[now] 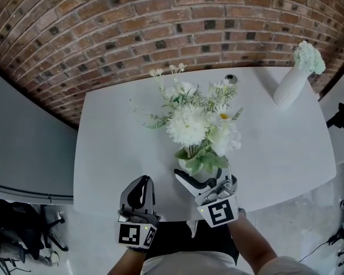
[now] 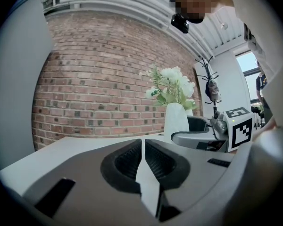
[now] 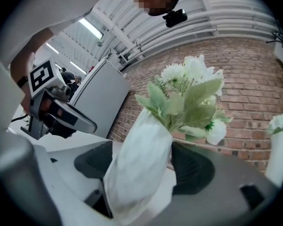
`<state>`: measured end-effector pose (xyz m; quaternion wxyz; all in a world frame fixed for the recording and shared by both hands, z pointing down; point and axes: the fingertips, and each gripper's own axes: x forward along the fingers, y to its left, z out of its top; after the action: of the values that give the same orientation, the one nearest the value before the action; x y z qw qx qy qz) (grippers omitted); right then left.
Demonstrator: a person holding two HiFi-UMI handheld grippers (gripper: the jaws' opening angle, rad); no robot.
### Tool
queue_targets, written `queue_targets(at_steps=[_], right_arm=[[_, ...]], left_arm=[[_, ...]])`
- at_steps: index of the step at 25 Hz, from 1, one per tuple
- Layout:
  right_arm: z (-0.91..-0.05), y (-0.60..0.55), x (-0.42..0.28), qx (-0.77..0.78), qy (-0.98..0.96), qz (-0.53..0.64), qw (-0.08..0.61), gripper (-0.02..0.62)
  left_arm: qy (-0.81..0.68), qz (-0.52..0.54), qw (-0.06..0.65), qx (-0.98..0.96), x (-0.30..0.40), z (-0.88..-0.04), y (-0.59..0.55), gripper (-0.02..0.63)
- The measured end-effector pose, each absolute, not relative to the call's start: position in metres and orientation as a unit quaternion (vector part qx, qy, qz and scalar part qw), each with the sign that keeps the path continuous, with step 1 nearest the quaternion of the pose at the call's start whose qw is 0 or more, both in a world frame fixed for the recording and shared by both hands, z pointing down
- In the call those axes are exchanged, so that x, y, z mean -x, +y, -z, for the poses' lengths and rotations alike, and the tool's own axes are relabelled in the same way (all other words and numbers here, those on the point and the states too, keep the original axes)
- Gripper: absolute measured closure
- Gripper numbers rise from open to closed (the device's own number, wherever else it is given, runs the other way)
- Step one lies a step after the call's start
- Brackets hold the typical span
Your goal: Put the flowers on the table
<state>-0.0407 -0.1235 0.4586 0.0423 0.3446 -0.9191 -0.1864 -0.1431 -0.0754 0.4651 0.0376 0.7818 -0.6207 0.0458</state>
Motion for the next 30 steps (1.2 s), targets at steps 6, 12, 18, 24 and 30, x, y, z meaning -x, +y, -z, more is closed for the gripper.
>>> queue_targets(at_steps=[6,12,18,24,30], right_arm=[[-0.4589,-0.12,0.0419,-0.345,-0.916,0.197,0.046,0.189],[-0.4583,-0.1178,0.04,-0.34,-0.916,0.209,0.049,0.189],[-0.4571,-0.1164,0.0404,-0.341,-0.915,0.211,0.051,0.189],[-0.455,-0.1186,0.0398,-0.349,-0.911,0.212,0.051,0.189],[-0.4552,-0.1183,0.0373,-0.35,-0.911,0.212,0.054,0.189]], left_arm=[[-0.619,-0.046,0.038,-0.783,0.1438,-0.4657,-0.0749,0.58],[-0.62,-0.044,0.038,-0.782,0.1397,-0.466,-0.0764,0.58],[-0.619,-0.043,0.038,-0.783,0.1419,-0.4653,-0.078,0.58],[-0.616,-0.041,0.041,-0.785,0.1408,-0.4667,-0.0797,0.58],[-0.615,-0.04,0.042,-0.786,0.1402,-0.4673,-0.0799,0.58]])
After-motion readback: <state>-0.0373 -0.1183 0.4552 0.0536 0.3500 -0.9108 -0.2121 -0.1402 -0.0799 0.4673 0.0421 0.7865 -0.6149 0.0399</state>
